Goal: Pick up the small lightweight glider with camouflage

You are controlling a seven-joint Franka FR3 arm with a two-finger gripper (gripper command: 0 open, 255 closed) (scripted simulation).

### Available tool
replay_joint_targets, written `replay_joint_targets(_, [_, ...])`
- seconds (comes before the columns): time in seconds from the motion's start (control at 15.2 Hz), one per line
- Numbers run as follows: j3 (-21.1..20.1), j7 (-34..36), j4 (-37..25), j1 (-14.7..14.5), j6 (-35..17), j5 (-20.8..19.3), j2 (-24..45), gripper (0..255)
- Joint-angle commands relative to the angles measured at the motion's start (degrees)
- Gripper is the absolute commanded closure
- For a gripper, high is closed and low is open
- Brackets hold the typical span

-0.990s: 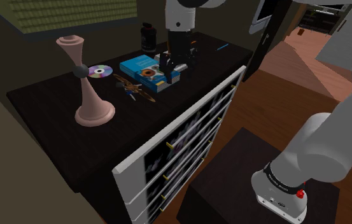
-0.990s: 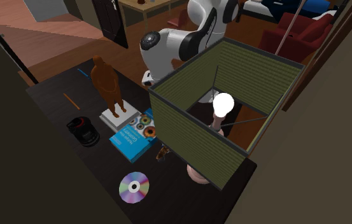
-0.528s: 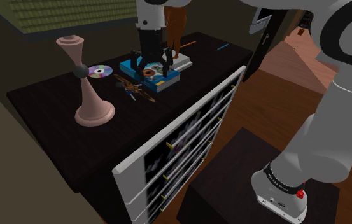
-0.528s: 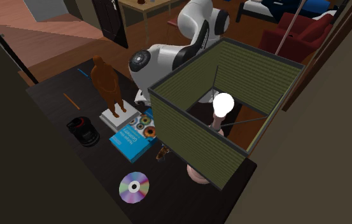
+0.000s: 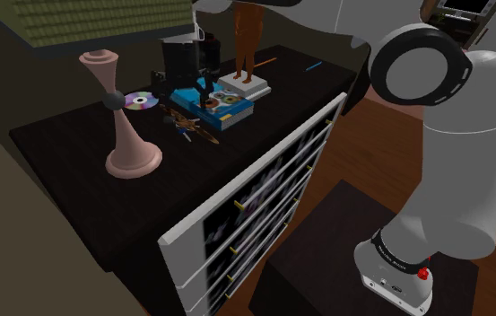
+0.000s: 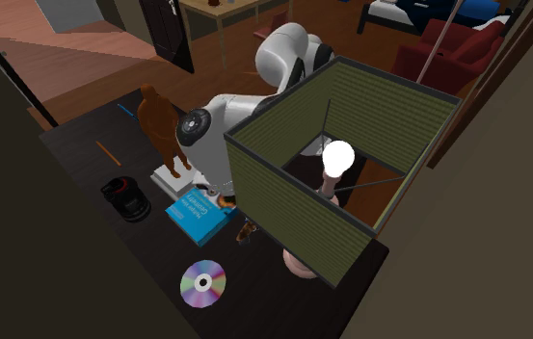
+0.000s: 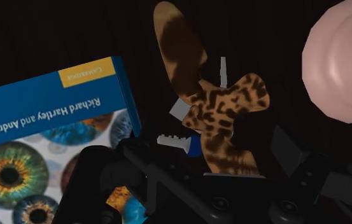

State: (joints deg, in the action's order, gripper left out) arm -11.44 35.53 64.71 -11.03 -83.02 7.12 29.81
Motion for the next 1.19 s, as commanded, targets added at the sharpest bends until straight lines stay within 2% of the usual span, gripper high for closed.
replay_joint_targets(0.0, [0.02,-0.13,1.38,0.01,-1.4,0.04,0.01,0])
replay_joint_targets(0.26, [0.1,-0.8,5.71,0.17,-5.15,0.1,-0.51,0])
replay_joint_targets(0.4, [0.09,-0.8,5.71,0.17,-5.15,0.1,-0.51,0])
replay_joint_targets(0.46, [0.06,-0.59,4.9,-0.01,-4.86,0.03,-0.02,255])
replay_joint_targets(1.12, [0.08,-0.66,4.84,0.15,-4.35,0.09,-0.44,255])
